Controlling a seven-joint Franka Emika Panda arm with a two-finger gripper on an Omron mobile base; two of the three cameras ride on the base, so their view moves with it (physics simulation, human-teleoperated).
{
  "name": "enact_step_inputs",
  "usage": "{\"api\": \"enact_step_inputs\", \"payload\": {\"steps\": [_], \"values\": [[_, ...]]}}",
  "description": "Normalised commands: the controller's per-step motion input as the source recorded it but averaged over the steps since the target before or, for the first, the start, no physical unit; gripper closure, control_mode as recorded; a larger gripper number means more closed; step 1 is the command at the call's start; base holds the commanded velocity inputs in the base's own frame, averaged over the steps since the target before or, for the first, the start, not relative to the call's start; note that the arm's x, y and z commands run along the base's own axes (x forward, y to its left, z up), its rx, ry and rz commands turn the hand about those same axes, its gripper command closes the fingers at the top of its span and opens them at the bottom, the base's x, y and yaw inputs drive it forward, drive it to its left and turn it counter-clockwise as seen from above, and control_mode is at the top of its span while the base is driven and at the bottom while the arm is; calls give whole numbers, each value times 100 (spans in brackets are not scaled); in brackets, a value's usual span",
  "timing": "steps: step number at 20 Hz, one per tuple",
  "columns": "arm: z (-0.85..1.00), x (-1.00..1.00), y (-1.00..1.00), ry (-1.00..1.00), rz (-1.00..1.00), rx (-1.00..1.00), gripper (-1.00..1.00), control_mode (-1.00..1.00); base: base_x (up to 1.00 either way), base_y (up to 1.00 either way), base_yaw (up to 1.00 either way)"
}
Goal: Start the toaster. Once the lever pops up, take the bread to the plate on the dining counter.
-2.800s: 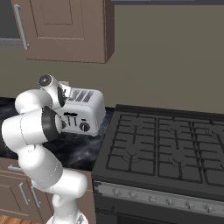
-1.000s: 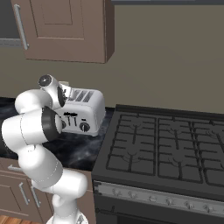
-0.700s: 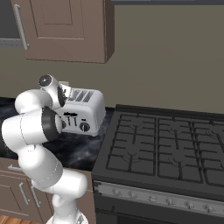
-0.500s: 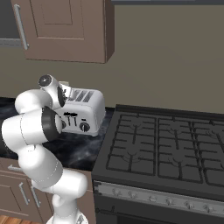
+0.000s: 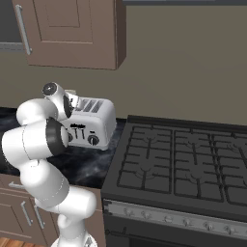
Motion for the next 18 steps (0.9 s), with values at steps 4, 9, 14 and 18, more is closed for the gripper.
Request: {"api": "enact_step_inputs", "payload": {"steps": [4,9,14,18], "values": [[0,0,0,0,0,0,-100,-100,0,0,0],[0,0,0,0,0,0,-100,-100,0,0,0],[0,0,0,0,0,0,-100,-100,0,0,0],[0,0,0,0,0,0,-100,-100,0,0,0]]}}
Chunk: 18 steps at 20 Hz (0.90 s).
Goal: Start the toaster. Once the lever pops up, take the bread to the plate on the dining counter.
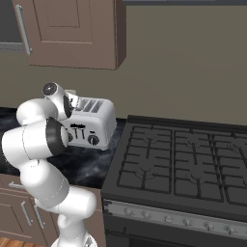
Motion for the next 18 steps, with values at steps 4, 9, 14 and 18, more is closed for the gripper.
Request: {"api": "enact_step_inputs", "payload": {"steps": [4,9,14,18], "values": [[0,0,0,0,0,0,-100,-100,0,0,0],[0,0,0,0,0,0,-100,-100,0,0,0],[0,0,0,-1,0,0,-100,-100,0,0,0],[0,6,0,-4,0,0,-100,-100,0,0,0]]}}
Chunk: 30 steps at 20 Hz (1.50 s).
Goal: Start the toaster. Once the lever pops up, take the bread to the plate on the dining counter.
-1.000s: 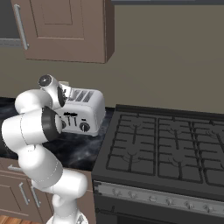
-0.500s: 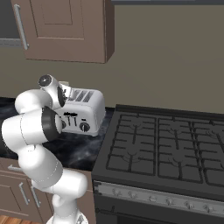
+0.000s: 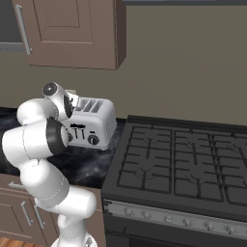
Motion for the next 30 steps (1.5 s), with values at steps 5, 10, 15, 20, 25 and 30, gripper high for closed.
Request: {"api": "enact_step_inputs", "payload": {"steps": [5,10,15,20,25,30], "values": [[0,13,0,-1,0,0,-100,-100,0,0,0],[0,2,0,0,0,0,-100,-100,0,0,0],[0,4,3,0,0,0,-100,-100,0,0,0],[0,8,3,0,0,0,-100,-100,0,0,0],[0,14,3,0,0,0,-100,-100,0,0,0],[0,9,0,0,0,0,-100,-100,0,0,0]]}}
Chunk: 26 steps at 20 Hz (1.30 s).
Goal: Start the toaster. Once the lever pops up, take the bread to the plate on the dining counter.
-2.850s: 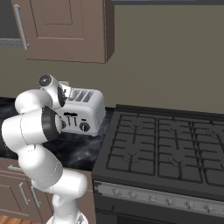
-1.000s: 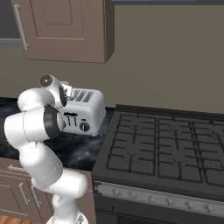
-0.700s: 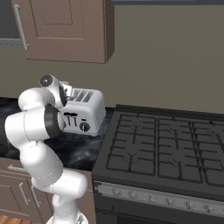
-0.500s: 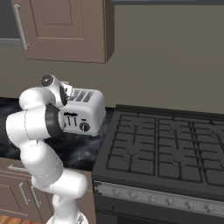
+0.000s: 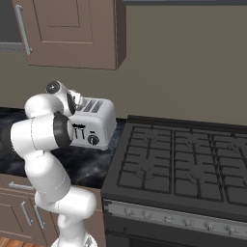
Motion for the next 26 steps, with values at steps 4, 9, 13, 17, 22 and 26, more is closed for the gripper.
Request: {"api": "enact_step_inputs", "payload": {"steps": [4,9,13,17,22,26], "values": [[0,3,1,0,0,0,-100,-100,0,0,0],[0,0,0,1,0,0,-100,-100,0,0,0],[-6,0,3,2,0,0,-100,-100,0,0,0],[-4,0,0,0,0,0,-100,-100,0,0,0],[-12,3,0,0,0,0,-100,-100,0,0,0],[-11,6,0,0,0,0,-100,-100,0,0,0]]}}
